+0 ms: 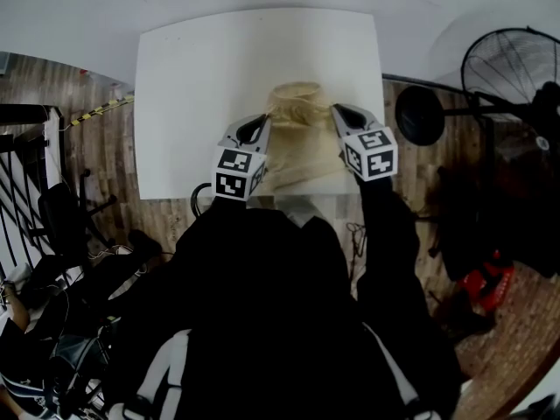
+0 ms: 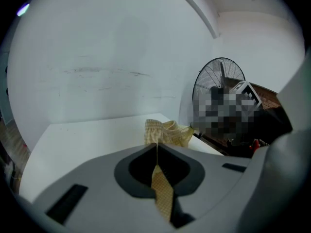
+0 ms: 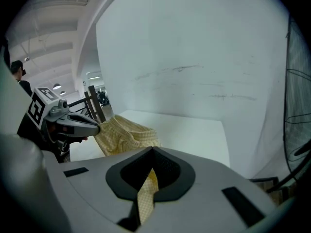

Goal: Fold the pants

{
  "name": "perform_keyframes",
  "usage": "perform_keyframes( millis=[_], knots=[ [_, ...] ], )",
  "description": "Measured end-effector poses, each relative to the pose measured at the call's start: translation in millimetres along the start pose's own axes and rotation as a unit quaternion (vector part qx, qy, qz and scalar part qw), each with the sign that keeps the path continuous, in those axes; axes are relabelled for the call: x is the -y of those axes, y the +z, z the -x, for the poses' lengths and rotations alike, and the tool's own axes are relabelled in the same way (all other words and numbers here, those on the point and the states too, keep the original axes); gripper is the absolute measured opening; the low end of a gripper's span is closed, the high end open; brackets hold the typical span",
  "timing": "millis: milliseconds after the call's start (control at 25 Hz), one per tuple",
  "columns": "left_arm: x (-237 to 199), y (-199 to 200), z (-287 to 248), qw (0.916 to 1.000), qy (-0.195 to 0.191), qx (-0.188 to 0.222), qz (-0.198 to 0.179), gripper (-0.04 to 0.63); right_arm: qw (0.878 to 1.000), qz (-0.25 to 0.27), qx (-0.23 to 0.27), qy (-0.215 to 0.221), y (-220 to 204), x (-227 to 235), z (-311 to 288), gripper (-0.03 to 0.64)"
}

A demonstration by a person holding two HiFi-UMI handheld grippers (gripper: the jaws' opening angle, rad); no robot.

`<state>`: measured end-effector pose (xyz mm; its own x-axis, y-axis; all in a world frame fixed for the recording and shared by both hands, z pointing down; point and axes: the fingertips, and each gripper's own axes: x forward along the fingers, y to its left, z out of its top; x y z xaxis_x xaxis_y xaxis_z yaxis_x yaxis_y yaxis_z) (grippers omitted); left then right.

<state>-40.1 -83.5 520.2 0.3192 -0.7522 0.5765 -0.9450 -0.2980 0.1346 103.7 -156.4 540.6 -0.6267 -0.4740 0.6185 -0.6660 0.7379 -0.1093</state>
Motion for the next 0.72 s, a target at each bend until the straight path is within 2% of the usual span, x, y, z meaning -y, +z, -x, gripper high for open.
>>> perform_keyframes(
  millis=[240, 560, 720],
  knots=[
    [13.6, -18.9, 1.3, 0.9972, -0.007, -0.002, -0.075, 0.010, 1.000, 0.018, 0.001, 0.004, -21.2, -5.9, 4.3, 0.003],
    [36.2, -48.0, 5.4, 0.9918, -0.029, -0.026, -0.122, 0.011, 1.000, 0.024, -0.014, 0.015, -63.6, -20.5, 11.5, 0.005],
    [45.1, -62.6, 3.1, 0.9899, -0.046, -0.029, -0.131, 0.011, 0.999, 0.023, -0.018, 0.014, -77.3, -22.1, 13.9, 0.005]
  ],
)
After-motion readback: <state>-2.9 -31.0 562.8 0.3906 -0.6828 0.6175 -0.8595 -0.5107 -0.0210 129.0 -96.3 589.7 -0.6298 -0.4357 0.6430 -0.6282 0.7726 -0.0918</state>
